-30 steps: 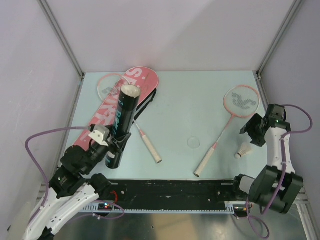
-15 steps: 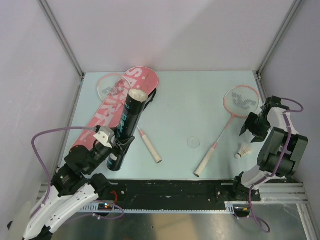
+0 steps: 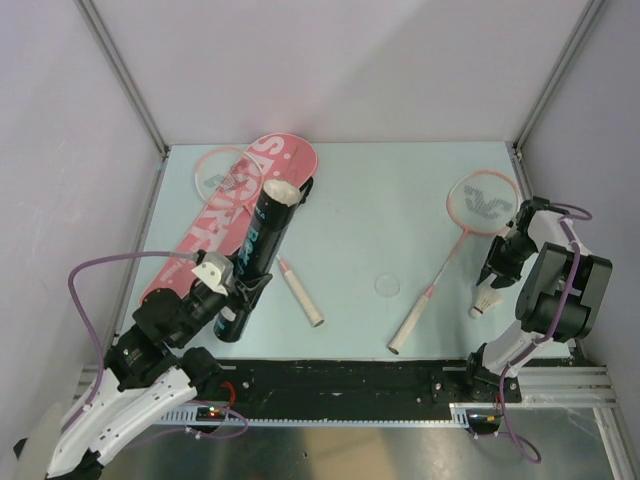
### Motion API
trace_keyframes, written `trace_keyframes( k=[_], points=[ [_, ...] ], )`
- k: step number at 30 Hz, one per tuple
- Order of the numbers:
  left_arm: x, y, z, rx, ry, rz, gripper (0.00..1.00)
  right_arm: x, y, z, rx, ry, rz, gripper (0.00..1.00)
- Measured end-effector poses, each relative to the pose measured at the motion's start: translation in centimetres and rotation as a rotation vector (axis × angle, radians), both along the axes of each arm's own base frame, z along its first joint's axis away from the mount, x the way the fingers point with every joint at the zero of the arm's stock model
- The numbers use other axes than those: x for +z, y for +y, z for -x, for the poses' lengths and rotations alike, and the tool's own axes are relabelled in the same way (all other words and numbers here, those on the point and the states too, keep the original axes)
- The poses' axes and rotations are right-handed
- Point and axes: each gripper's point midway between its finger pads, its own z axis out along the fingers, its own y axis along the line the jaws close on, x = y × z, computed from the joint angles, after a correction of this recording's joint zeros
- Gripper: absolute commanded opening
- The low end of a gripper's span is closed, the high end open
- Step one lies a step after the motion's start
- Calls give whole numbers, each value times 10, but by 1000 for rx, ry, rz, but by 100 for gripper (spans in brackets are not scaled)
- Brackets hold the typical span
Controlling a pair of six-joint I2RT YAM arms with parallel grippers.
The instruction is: Pack up the badminton gear
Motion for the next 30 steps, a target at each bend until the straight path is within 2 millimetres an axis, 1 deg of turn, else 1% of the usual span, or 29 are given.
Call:
trace_keyframes(
  k=[6,8,9,10,11,16,19,21,23,25,27,28,30],
  points=[
    [-2,-2,-1,-4,8,-9,0,4,10,7,22,25,-41,28],
    [-3,-2,-1,-4,10,-12,0,6,13,8,31,28,-55,18],
    [-3,-2,-2,-4,10,-13,0,7,14,8,37,28,-62,9],
    [-3,-2,-2,-4,9,-16,0,7,15,8,40,28,-66,5],
    [-4,-3,-2,-4,8,-18,0,8,16,8,39,30,-75,2],
    [-4,-2,-2,-3,7,-20,0,13,20,6,46,18,-99,0],
    [-7,-2,-3,0,6,-30,0,25,21,-3,47,-39,-105,0],
    [-10,-3,-4,-2,11,-37,0,44,23,-15,54,-118,-94,0],
    [-12,-5,-4,-8,17,-45,0,72,24,-30,67,-222,-73,0],
    [-15,-9,-4,-26,25,-61,0,115,28,-50,88,-381,-43,0],
    [-20,-14,-5,-47,36,-82,0,156,38,-63,116,-532,-25,0],
    [-23,-17,-4,-62,41,-94,0,177,46,-68,135,-616,-21,0],
    [-27,-22,-3,-92,43,-120,0,217,69,-71,185,-772,-31,0]
  ],
)
